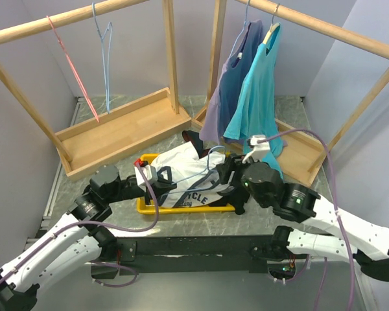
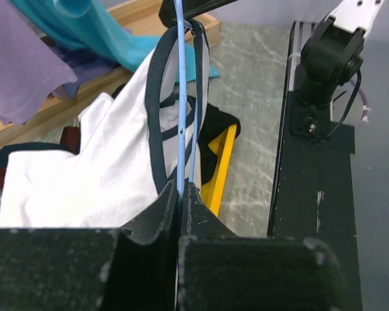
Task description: Place the tank top on the hanger
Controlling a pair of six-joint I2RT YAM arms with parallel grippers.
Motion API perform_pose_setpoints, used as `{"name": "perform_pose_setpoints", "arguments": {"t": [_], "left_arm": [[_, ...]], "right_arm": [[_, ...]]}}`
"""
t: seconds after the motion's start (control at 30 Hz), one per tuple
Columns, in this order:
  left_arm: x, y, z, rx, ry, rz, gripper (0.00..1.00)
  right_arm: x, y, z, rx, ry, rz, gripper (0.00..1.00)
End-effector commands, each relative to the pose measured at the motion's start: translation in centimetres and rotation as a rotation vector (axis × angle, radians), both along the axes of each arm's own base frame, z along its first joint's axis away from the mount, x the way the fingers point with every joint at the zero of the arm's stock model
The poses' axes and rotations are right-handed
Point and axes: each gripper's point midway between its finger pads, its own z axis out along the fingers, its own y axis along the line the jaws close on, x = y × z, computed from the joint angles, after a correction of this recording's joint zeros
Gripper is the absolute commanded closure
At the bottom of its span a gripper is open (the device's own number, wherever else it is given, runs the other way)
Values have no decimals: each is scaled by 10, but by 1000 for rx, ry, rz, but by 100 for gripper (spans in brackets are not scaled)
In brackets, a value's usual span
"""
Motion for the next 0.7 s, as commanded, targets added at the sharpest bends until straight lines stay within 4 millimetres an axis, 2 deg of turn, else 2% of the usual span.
{"name": "perform_pose_setpoints", "arguments": {"t": [0.0, 0.1, 0.2, 0.37, 0.43, 0.47, 0.53, 0.57, 0.63, 0.67], "left_arm": [[1, -8, 37, -129, -74, -19, 99], [2, -11, 36, -152, 5, -6, 99], [6, -14, 36, -171, 45, 9, 99], [16, -27, 36, -203, 130, 23, 99], [18, -33, 34, -211, 164, 22, 99], [18, -39, 29, -201, 183, 15, 99], [22, -44, 28, -199, 191, 24, 99], [22, -49, 25, -190, 202, 19, 99], [23, -53, 25, -190, 202, 19, 99], [23, -57, 25, -188, 206, 17, 99]], "right_arm": [[1, -11, 19, 129, -69, -36, 33], [-3, -23, 26, 178, -100, -49, 32], [-8, -26, 34, 220, -156, -10, 32], [-16, -14, 58, 229, -248, 109, 30], [-13, -8, 57, 191, -244, 119, 29], [-11, -8, 64, 180, -256, 114, 29], [-5, 0, 61, 135, -249, 119, 29], [-2, 0, 66, 133, -255, 105, 29], [4, 5, 58, 87, -228, 89, 30], [7, 6, 61, 84, -225, 73, 30]]}}
